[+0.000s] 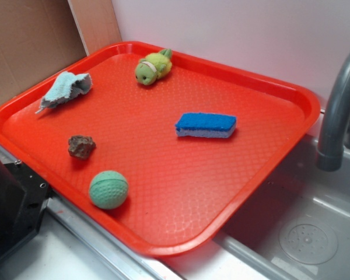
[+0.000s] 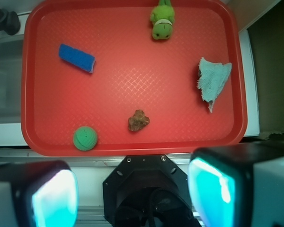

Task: Grab the blue cloth.

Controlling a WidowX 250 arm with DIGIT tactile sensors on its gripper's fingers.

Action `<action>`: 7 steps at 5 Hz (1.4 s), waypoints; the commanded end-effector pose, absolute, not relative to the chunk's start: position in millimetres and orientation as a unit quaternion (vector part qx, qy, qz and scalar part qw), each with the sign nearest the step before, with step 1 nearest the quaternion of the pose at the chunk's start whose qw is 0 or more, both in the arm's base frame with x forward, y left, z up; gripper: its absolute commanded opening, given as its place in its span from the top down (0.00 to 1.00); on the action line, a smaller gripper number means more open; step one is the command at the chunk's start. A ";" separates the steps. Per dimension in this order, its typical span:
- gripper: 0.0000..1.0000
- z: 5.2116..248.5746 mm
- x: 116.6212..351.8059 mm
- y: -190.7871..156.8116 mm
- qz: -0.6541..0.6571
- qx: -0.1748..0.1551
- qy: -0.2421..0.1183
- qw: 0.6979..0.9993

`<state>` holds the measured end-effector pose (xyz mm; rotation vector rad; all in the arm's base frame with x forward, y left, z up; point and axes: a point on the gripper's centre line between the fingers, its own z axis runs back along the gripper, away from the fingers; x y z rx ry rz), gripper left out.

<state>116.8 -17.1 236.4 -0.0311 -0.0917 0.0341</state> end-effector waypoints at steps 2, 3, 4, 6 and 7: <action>0.00 194.7 137.2 29.2 0.110 0.028 -0.016 0.993; 0.00 172.6 147.6 47.3 0.193 0.066 -0.030 0.978; 0.00 172.6 147.6 47.3 0.193 0.066 -0.030 0.978; 0.00 172.6 147.6 47.3 0.193 0.066 -0.030 0.978; 0.00 172.6 147.6 47.3 0.193 0.066 -0.030 0.978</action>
